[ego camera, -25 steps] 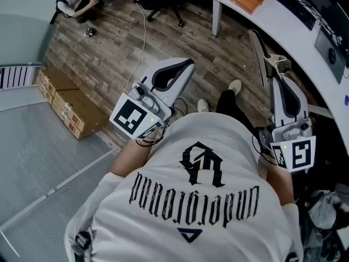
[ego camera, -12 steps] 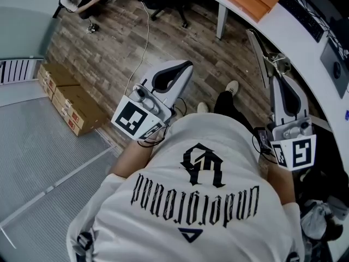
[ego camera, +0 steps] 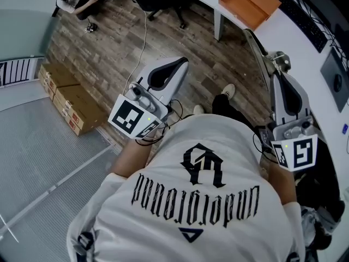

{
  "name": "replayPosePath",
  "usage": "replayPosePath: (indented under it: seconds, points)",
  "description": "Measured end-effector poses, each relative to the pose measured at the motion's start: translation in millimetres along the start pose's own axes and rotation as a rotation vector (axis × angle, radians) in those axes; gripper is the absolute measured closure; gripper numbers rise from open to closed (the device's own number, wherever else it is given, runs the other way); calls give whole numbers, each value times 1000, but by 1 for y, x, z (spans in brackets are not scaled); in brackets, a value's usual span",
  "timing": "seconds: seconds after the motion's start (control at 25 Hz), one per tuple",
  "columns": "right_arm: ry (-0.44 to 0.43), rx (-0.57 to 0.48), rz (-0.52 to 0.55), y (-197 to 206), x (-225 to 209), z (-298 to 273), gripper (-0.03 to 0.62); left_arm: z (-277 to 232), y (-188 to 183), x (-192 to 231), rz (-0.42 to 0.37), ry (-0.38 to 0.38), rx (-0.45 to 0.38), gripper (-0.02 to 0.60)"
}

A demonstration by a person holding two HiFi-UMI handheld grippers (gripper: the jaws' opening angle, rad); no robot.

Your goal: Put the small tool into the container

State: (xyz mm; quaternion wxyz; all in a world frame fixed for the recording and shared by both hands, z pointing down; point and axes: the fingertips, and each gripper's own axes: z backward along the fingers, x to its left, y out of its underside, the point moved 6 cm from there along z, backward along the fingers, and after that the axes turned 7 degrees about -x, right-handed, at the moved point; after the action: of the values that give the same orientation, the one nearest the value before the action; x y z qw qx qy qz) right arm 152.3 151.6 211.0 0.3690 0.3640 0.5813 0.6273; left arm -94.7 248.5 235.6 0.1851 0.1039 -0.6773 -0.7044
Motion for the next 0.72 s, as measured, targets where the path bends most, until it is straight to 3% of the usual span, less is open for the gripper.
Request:
replayPosePath:
  seconds: [0.4, 0.72]
  points:
    - [-19, 3, 47, -4, -100, -8, 571, -108, 0, 15, -26, -14, -11, 566]
    - [-17, -13, 24, -6, -140, -9, 571, -153, -5, 10, -34, 0, -23, 566]
